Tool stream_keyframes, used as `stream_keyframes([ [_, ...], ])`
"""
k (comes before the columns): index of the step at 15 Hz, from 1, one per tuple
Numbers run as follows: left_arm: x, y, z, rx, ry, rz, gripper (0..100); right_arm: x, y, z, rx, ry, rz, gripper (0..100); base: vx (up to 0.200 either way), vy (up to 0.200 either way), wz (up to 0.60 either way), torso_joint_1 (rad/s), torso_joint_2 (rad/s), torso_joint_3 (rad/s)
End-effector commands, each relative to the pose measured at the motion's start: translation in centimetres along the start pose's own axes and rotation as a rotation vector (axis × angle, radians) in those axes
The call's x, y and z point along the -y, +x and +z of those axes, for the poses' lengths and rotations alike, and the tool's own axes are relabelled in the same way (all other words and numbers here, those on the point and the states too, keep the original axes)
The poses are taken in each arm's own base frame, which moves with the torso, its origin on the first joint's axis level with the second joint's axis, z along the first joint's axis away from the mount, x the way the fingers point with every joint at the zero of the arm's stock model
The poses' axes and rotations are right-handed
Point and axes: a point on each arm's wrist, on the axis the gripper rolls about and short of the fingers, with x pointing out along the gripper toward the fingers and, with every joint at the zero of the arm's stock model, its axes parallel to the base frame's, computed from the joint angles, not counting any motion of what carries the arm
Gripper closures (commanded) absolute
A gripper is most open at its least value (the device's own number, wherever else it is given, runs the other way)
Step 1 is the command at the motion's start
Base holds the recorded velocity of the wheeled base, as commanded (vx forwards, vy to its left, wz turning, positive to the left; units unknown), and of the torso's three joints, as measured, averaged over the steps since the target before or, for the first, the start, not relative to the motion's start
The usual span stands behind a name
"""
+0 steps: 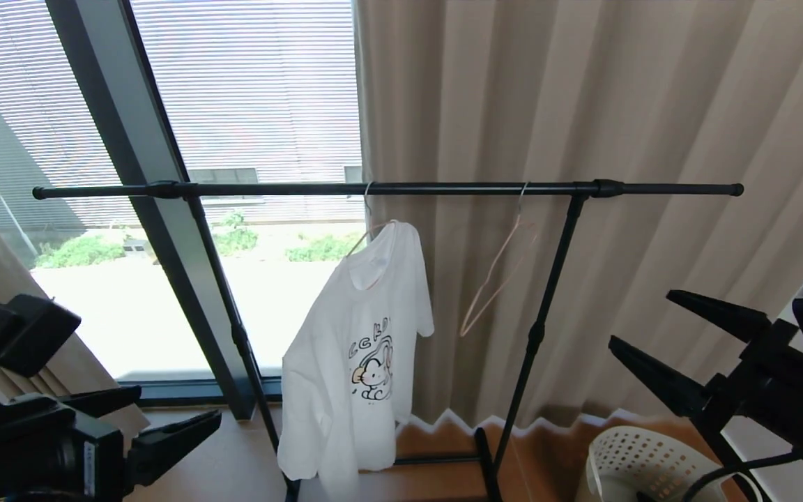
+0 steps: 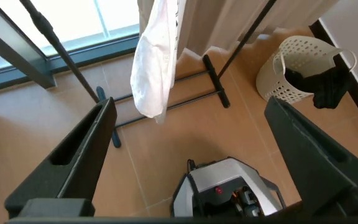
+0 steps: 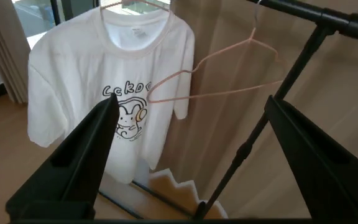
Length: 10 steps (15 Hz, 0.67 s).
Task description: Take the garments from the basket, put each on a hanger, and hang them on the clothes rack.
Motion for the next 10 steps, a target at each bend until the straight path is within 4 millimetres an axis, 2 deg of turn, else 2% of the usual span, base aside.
stream_keyframes([
  [1,-0.8,-4.8,-7.8,0.103,-0.01,0.006,0,-1.2,-5.3,-0.6,0.024,-0.006,-0.079,0,0.0,0.0,0.0,0.0,0.0,0.0],
  [2,-1.0,-5.0,-9.0,0.098,-0.017,0.02,0,-1.5,-6.5,-0.8,-0.007,0.0,-0.103,0,0.0,0.0,0.0,0.0,0.0,0.0],
  [3,-1.2,-5.2,-11.2,0.097,-0.027,0.039,0,-2.2,-9.3,-1.5,-0.048,0.004,-0.114,0,0.0,0.0,0.0,0.0,0.0,0.0],
  [4,-1.3,-5.3,-12.2,0.106,-0.027,0.039,0,-2.7,-10.9,-2.4,-0.088,0.004,-0.114,0,0.0,0.0,0.0,0.0,0.0,0.0],
  [7,-1.4,-5.7,-14.2,0.166,-0.03,0.037,0,-4.2,-15.7,-5.2,-0.085,0.004,-0.125,0,0.0,0.0,0.0,0.0,0.0,0.0],
  [8,-1.4,-5.9,-14.3,0.197,-0.037,0.037,0,-4.6,-16.9,-6.3,-0.068,-0.001,-0.133,0,0.0,0.0,0.0,0.0,0.0,0.0],
  [10,-1.4,-6.0,-14.3,0.209,-0.046,0.044,0,-5.0,-17.7,-7.3,-0.07,0.004,-0.193,0,0.0,0.0,0.0,0.0,0.0,0.0],
])
